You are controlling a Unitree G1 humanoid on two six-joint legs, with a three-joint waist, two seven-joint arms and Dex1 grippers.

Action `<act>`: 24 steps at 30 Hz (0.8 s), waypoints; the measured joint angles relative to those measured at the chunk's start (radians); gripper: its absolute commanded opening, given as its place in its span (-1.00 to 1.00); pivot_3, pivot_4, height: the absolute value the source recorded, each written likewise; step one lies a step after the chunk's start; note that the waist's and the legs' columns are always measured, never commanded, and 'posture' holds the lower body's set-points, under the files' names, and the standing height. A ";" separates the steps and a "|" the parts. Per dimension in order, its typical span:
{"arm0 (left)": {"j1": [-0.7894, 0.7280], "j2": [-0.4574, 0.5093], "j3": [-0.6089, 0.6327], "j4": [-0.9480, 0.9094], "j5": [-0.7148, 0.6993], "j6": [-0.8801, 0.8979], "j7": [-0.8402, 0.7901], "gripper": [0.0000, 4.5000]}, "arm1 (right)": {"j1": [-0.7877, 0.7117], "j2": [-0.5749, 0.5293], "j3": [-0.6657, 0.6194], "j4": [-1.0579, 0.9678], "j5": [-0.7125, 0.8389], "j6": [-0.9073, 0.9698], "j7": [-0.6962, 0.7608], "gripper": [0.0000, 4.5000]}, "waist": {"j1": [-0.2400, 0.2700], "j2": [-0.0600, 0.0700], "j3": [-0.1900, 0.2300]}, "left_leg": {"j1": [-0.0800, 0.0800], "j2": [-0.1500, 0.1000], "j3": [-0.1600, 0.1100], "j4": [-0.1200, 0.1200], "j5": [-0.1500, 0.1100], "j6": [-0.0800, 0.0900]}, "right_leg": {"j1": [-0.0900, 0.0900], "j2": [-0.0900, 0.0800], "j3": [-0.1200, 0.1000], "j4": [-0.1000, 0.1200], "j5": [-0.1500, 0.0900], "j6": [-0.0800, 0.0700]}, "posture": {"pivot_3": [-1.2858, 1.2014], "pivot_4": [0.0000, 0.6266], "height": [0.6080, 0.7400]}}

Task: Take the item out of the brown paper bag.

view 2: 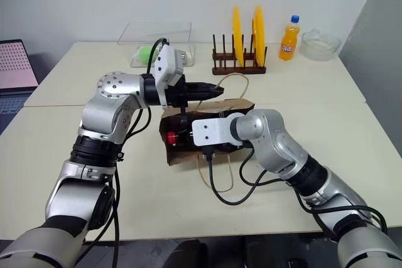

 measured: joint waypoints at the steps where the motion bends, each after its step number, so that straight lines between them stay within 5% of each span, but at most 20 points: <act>1: 0.000 0.000 0.000 0.003 0.001 -0.002 0.000 -1.00 | 0.000 -0.007 -0.015 -0.019 0.017 0.008 0.016 0.34 | 0.000 0.000 0.000 | 0.000 0.000 0.000 0.000 0.000 0.000 | 0.000 0.000 0.000 0.000 0.000 0.000 | 0.03 -0.52 1.00; 12: -0.013 0.000 0.000 0.039 0.023 -0.039 0.001 -1.00 | 0.020 -0.059 -0.242 -0.165 0.367 0.013 0.128 0.34 | 0.000 0.000 0.000 | 0.000 0.000 -0.001 0.000 0.000 0.000 | 0.000 0.000 -0.001 0.000 0.000 0.000 | 0.03 -0.52 1.00; 18: -0.013 -0.001 -0.004 0.046 0.033 -0.046 0.001 -1.00 | -0.002 -0.070 -0.453 -0.259 0.582 0.181 0.094 0.34 | 0.002 0.000 0.000 | 0.000 0.000 -0.001 0.000 0.000 0.000 | 0.001 0.000 0.000 0.000 0.000 0.000 | 0.03 -0.52 1.00; 24: -0.012 0.003 -0.005 0.047 0.038 -0.056 0.001 -1.00 | -0.019 -0.230 -0.671 -0.264 0.667 0.279 0.006 0.34 | 0.006 0.000 0.000 | 0.000 0.000 0.000 0.000 0.000 0.001 | 0.001 -0.001 0.000 -0.001 0.000 0.000 | 0.03 -0.52 1.00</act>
